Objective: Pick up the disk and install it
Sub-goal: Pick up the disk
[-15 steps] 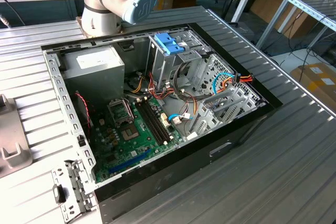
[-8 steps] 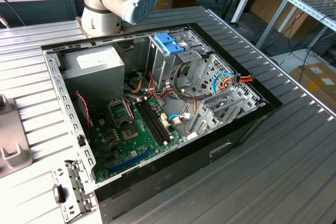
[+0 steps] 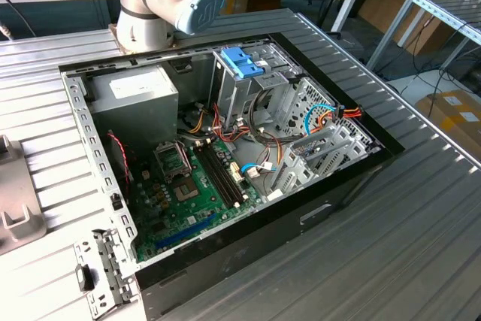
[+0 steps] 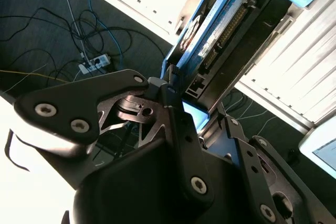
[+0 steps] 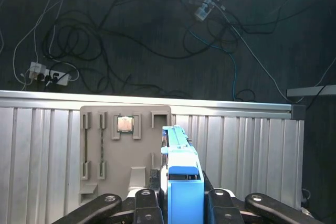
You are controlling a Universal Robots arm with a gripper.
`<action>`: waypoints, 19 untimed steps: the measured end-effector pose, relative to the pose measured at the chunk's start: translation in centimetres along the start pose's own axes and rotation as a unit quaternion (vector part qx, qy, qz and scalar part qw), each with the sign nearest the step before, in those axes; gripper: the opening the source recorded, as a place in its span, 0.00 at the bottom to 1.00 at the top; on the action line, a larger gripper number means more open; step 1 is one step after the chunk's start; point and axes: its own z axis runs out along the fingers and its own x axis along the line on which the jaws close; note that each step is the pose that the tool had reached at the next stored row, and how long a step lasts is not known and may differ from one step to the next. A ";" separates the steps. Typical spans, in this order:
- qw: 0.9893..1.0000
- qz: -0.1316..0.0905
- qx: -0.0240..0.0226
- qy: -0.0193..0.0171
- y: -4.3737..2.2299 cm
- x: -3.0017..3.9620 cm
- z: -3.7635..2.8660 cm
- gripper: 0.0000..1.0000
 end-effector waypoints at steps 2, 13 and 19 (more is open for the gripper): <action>1.000 0.000 0.000 0.000 0.01 0.14 -0.01 0.37; 1.000 0.000 0.000 0.000 0.02 0.45 -0.04 0.37; 1.000 0.000 0.000 0.006 -0.32 1.65 -0.15 0.37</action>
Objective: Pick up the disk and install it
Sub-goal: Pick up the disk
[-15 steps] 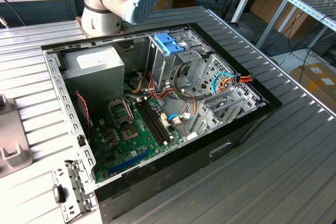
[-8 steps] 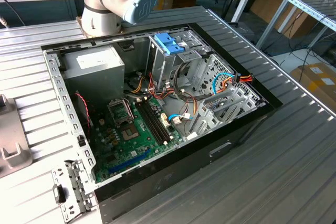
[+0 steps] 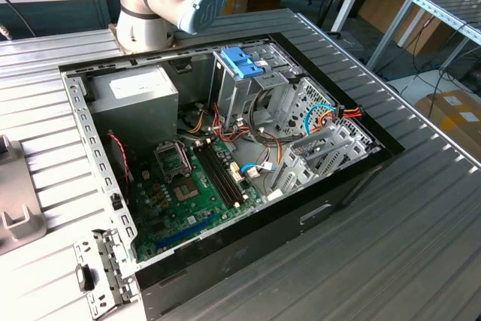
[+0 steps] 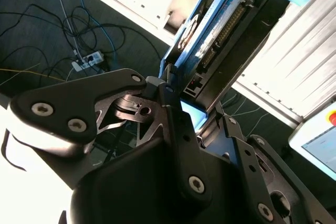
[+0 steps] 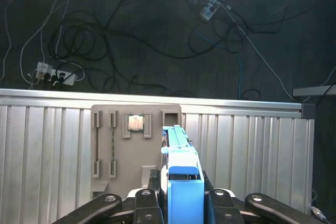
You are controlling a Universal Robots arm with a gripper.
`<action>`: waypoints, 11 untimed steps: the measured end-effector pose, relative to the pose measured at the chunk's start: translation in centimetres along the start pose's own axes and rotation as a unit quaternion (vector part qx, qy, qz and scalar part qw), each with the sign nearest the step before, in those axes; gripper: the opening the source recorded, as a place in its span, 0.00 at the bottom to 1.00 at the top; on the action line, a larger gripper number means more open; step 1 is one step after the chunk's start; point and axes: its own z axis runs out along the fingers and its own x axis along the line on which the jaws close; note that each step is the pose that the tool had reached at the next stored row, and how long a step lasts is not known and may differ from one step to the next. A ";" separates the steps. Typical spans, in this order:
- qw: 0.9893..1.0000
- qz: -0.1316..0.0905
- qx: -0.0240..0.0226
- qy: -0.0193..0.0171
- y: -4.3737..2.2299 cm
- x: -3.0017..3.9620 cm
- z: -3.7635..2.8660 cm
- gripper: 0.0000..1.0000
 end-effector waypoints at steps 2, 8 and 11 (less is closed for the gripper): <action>1.000 0.000 0.000 0.001 -0.05 0.08 -0.01 0.37; 1.000 0.001 -0.001 0.012 -0.95 0.42 -0.07 0.37; 1.000 0.001 -0.001 0.013 -1.01 0.44 -0.07 0.37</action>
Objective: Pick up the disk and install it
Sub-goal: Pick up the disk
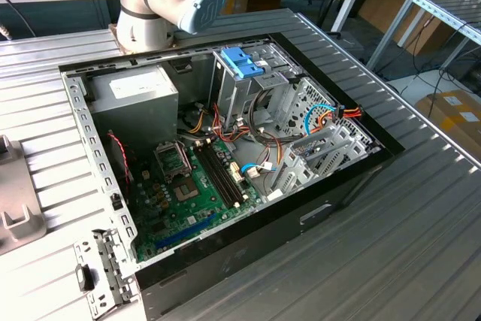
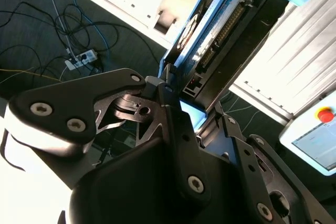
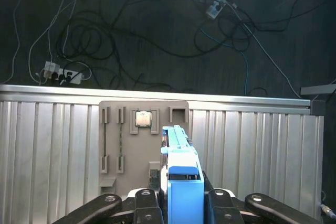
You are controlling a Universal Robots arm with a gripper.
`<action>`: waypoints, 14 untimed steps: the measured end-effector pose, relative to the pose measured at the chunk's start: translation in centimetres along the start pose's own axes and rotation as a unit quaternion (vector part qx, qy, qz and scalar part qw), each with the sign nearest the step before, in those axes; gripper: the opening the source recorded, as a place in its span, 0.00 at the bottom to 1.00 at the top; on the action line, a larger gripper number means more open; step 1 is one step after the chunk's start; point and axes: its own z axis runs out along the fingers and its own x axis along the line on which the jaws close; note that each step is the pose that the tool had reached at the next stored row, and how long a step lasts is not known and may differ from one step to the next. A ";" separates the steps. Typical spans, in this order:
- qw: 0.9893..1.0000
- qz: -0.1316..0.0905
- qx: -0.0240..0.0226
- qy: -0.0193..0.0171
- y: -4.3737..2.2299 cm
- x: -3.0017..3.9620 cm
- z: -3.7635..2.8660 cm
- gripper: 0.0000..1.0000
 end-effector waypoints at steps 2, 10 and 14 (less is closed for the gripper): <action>1.000 0.000 0.000 0.000 -0.03 0.00 0.00 0.37; 1.000 0.000 0.000 0.001 -0.16 0.02 -0.01 0.37; 1.000 0.000 0.000 0.001 -0.22 0.03 -0.01 0.37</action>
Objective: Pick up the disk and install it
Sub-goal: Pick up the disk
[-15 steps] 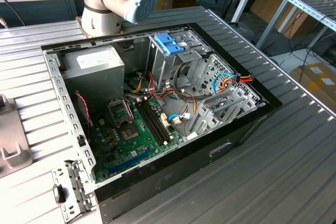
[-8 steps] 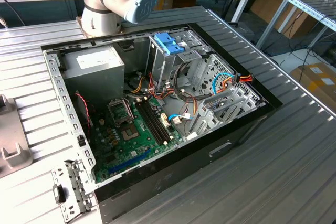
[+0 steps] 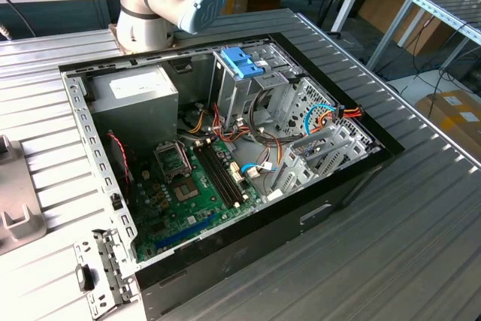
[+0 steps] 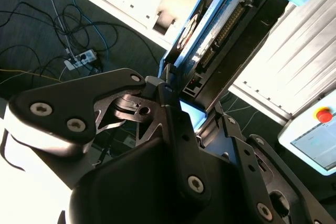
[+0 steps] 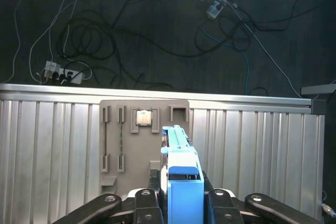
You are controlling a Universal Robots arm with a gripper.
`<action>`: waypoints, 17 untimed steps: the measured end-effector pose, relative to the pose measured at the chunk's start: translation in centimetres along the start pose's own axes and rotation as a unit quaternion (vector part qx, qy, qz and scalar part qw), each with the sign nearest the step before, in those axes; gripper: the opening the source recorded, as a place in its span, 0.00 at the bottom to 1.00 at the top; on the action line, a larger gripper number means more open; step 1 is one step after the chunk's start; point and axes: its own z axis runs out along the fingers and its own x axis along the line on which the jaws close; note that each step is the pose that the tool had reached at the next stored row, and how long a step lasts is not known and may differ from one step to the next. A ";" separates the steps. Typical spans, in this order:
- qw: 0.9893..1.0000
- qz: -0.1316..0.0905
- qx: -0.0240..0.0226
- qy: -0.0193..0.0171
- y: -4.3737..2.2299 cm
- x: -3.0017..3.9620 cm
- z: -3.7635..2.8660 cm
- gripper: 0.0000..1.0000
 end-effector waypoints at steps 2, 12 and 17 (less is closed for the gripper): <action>1.000 0.000 0.000 0.000 -0.04 0.00 0.00 0.37; 1.000 0.000 0.000 0.000 -0.16 0.04 -0.01 0.37; 1.000 0.000 0.000 0.001 -0.41 0.05 -0.02 0.37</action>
